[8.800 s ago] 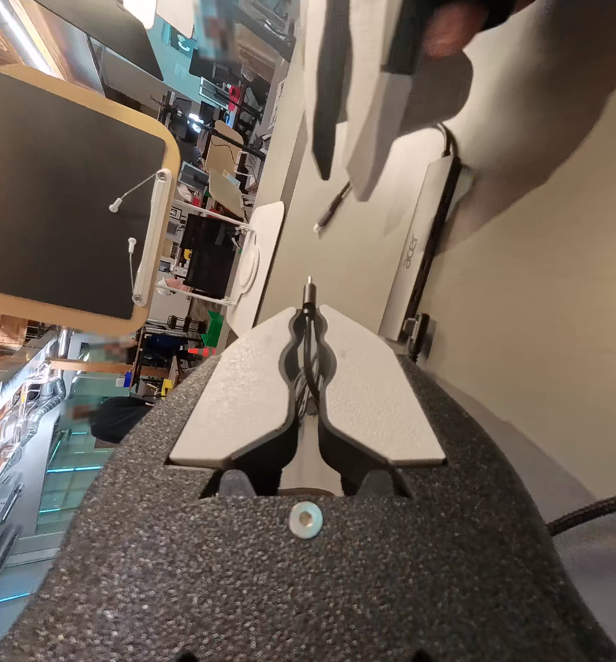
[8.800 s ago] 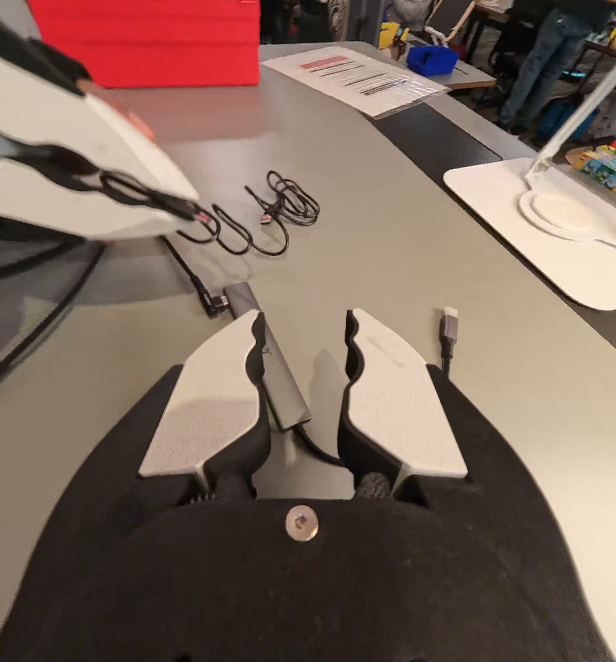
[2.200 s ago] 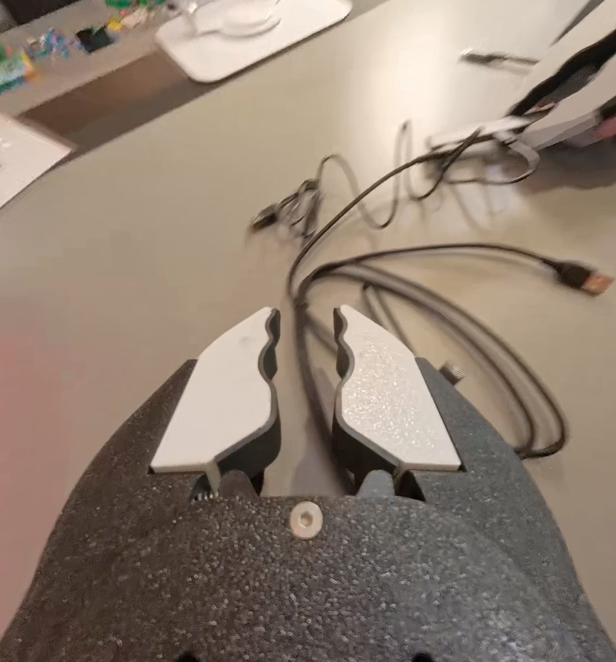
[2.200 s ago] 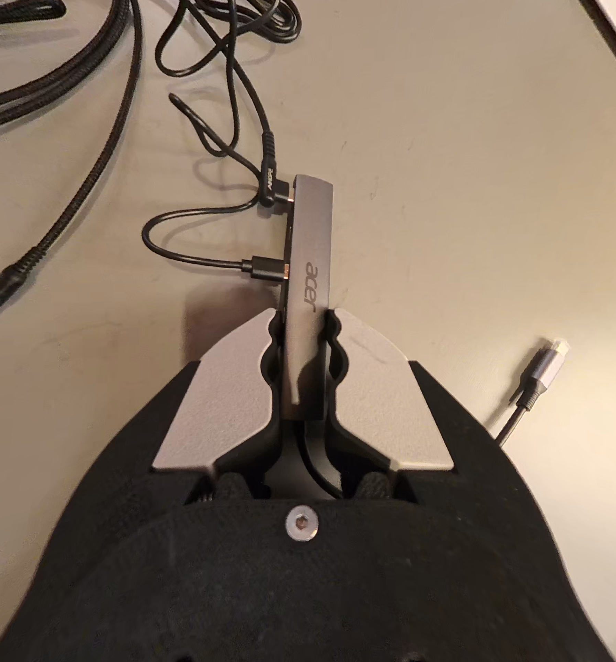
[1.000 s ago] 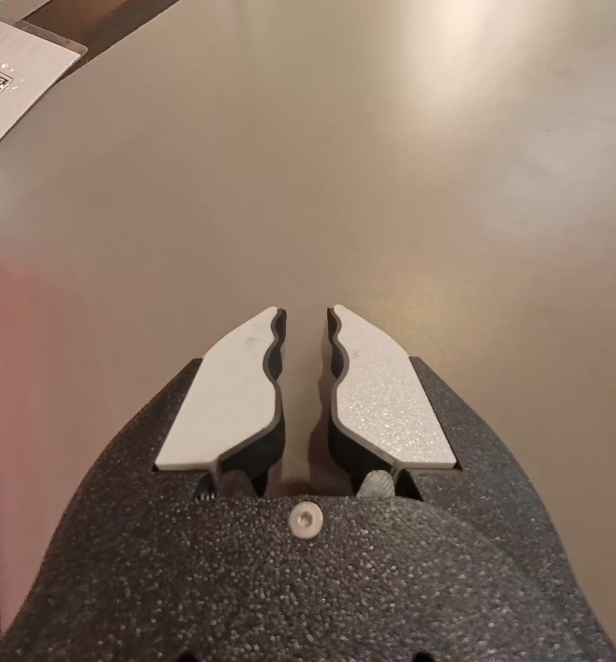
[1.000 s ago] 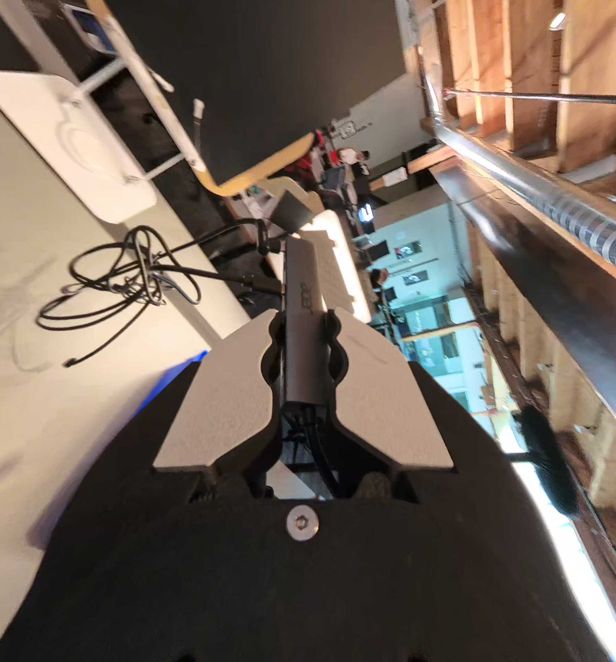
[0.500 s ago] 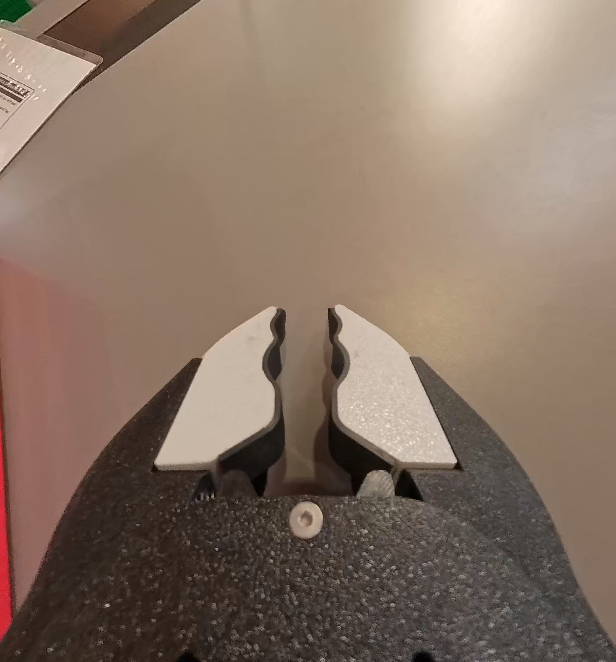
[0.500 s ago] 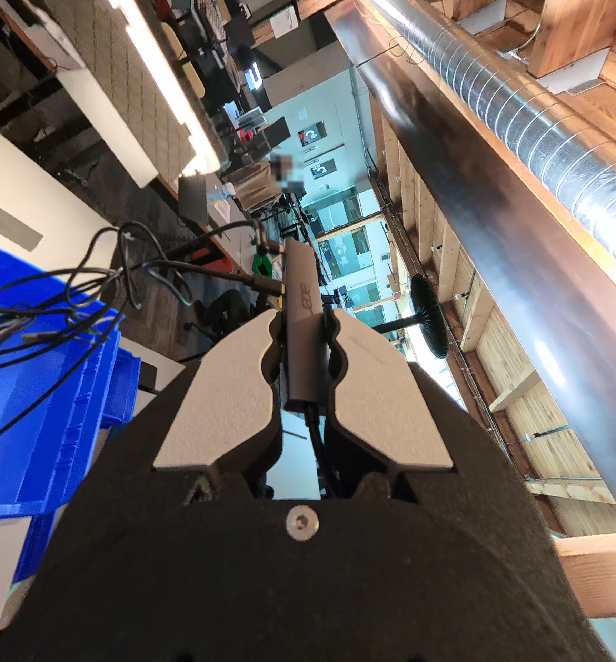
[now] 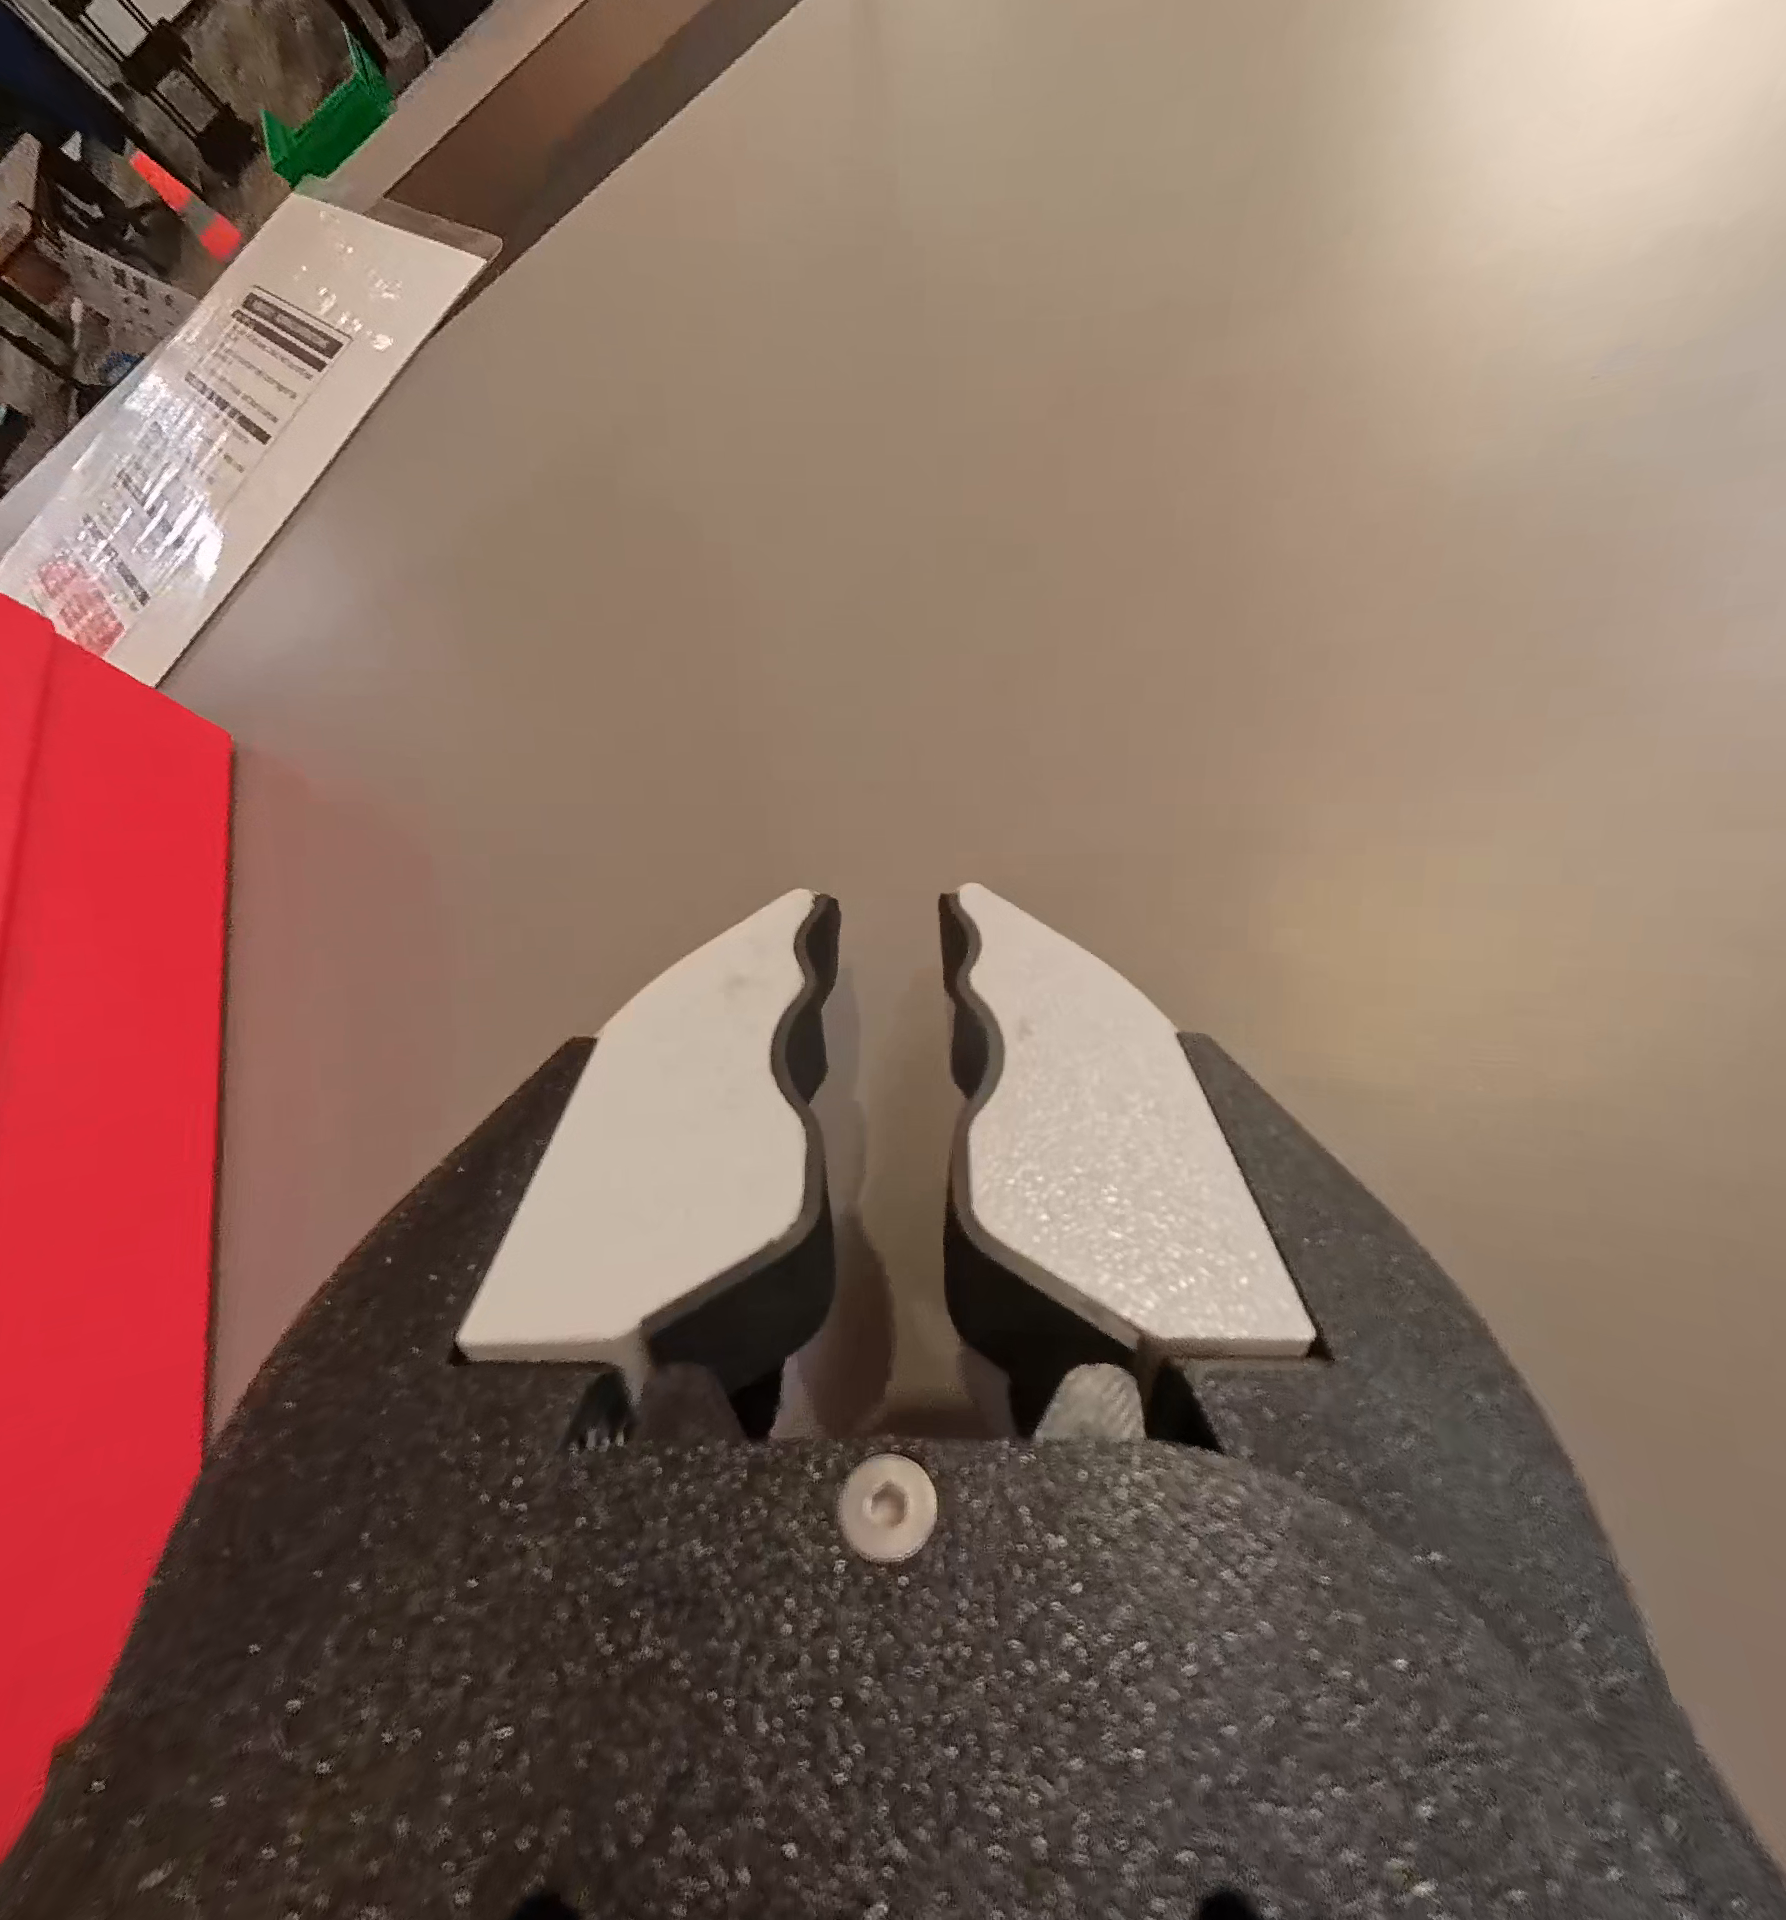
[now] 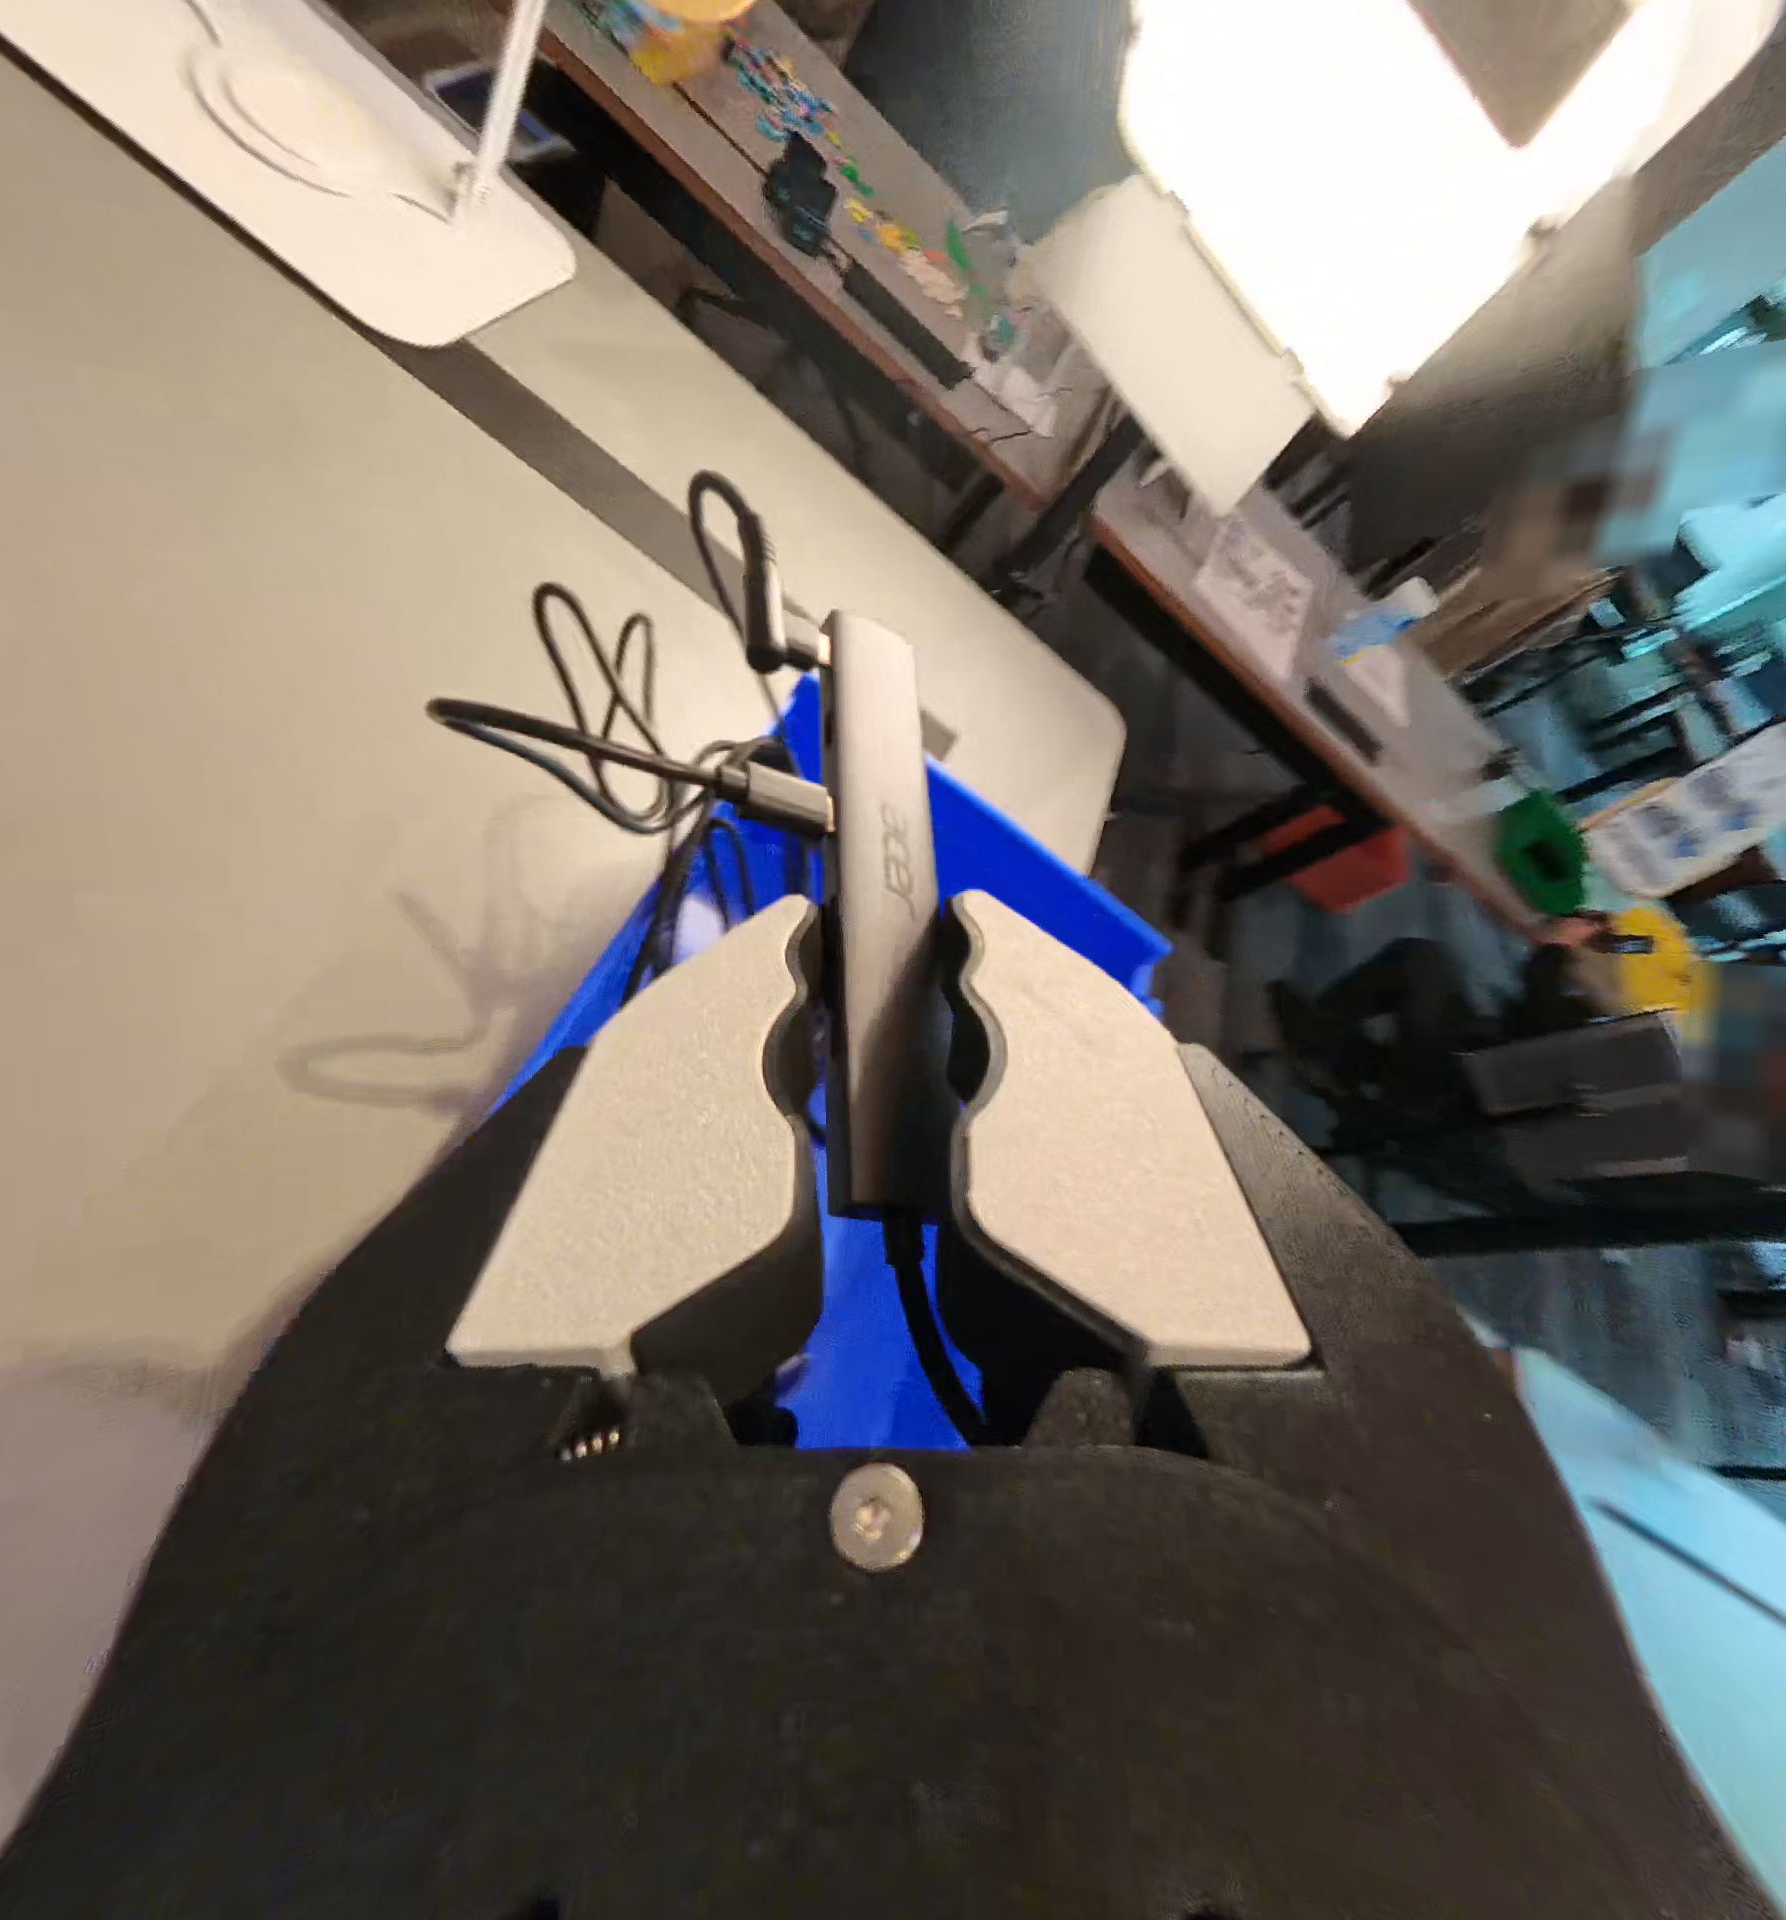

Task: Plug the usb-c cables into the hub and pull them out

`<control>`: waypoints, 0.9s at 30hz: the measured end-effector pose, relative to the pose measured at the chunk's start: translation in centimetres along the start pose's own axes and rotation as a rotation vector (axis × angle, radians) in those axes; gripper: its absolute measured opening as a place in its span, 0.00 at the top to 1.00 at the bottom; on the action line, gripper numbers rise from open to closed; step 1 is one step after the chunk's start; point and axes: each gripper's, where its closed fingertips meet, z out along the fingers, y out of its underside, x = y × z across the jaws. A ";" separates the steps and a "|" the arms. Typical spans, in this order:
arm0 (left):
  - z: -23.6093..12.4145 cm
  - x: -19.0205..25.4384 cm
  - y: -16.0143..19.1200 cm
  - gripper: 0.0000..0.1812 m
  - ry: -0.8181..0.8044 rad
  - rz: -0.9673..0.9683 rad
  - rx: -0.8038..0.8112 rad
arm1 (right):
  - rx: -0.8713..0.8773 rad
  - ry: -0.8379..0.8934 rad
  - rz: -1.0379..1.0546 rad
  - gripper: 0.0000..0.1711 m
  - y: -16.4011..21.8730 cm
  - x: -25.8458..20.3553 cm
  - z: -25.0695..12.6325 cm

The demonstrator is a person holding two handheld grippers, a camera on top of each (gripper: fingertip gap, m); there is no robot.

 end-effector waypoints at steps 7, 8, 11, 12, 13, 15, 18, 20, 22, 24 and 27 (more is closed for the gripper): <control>-0.7 1.5 -0.3 0.90 -0.042 0.007 -0.005 | -0.042 -0.213 0.513 0.89 8.4 -2.1 6.6; -0.8 1.7 -0.4 0.90 -0.047 0.005 -0.006 | -0.076 -0.223 0.566 0.89 9.8 -2.3 7.3; -1.1 2.5 -0.6 0.88 -0.048 -0.010 -0.007 | -0.147 -0.208 0.569 0.89 12.6 -2.6 8.1; -1.2 2.8 -0.7 0.88 -0.042 -0.016 -0.003 | -0.147 -0.201 0.546 0.88 12.9 -2.5 7.9; -1.4 3.1 -0.9 0.88 -0.035 -0.024 0.003 | -0.142 -0.195 0.518 0.87 12.9 -2.4 7.5; -1.5 3.5 -1.2 0.87 -0.025 -0.043 0.015 | -0.138 -0.187 0.445 0.81 13.0 -2.0 6.3; -1.5 3.7 -1.4 0.87 -0.015 -0.072 0.017 | -0.118 -0.155 0.384 0.72 13.0 -0.9 4.0; -1.5 3.7 -1.5 0.87 -0.015 -0.093 0.016 | -0.070 -0.135 0.381 0.70 12.7 -0.1 2.0; -1.4 3.8 -1.8 0.87 -0.012 -0.105 0.019 | 0.008 -0.156 0.392 0.70 12.0 -0.4 -0.2; -1.3 4.2 -2.0 0.87 -0.001 -0.102 0.020 | 0.100 -0.223 0.423 0.71 11.3 -2.1 -2.3; -1.2 5.0 -2.0 0.87 0.038 -0.070 0.012 | 0.192 -0.384 0.520 0.71 10.6 -6.7 -4.3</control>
